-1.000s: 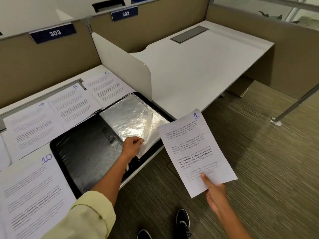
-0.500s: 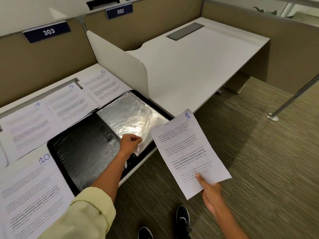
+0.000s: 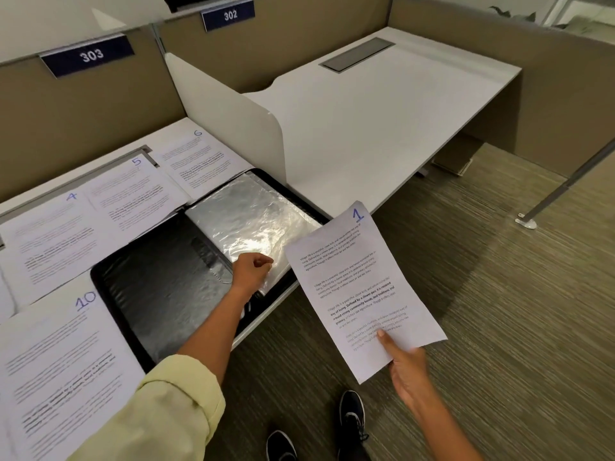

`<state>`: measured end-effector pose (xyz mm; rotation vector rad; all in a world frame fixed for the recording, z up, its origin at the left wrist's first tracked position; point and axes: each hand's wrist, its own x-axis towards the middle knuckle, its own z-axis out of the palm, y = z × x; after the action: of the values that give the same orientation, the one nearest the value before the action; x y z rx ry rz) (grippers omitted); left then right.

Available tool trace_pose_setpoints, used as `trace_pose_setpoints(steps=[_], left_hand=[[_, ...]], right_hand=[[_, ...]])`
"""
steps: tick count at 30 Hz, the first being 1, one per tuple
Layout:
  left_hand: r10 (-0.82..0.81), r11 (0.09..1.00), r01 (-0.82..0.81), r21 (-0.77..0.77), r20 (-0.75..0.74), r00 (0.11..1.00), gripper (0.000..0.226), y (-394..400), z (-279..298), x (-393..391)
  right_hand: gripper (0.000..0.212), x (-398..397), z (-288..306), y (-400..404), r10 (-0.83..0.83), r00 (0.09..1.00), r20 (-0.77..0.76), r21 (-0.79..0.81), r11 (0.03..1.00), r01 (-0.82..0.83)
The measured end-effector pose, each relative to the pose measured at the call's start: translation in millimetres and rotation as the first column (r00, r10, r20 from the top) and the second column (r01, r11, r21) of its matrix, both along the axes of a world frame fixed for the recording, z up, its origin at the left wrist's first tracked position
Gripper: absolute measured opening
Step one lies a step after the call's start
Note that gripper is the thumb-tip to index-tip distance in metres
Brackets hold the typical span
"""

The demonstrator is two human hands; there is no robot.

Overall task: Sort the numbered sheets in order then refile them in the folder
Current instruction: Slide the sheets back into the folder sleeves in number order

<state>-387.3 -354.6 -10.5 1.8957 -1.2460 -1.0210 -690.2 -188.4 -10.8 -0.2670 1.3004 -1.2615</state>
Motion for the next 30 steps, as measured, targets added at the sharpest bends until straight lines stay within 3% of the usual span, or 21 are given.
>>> trace_pose_setpoints(steps=[6,19,27,30], left_hand=[[-0.013,0.999,0.019,-0.038,0.145,0.989,0.028,2,-2,-8],[0.118,0.978,-0.094,-0.186,0.120,0.986,0.019,19,0,-22],[0.116,0.956,-0.054,-0.287,0.204,0.972,0.019,23,-6,-19],[0.141,0.943,-0.065,-0.325,0.217,0.966,0.022,25,-7,-14]], right_hand=[[0.044,7,-1,4,0.042,0.995,-0.095,-0.018,0.999,-0.044],[0.035,44,-16,20,0.009,0.905,-0.425,0.040,0.999,0.009],[0.042,62,-20,28,0.033,0.888,-0.458,0.098,0.995,0.013],[0.030,60,-14,29,-0.008,0.877,-0.480,0.083,0.995,0.055]])
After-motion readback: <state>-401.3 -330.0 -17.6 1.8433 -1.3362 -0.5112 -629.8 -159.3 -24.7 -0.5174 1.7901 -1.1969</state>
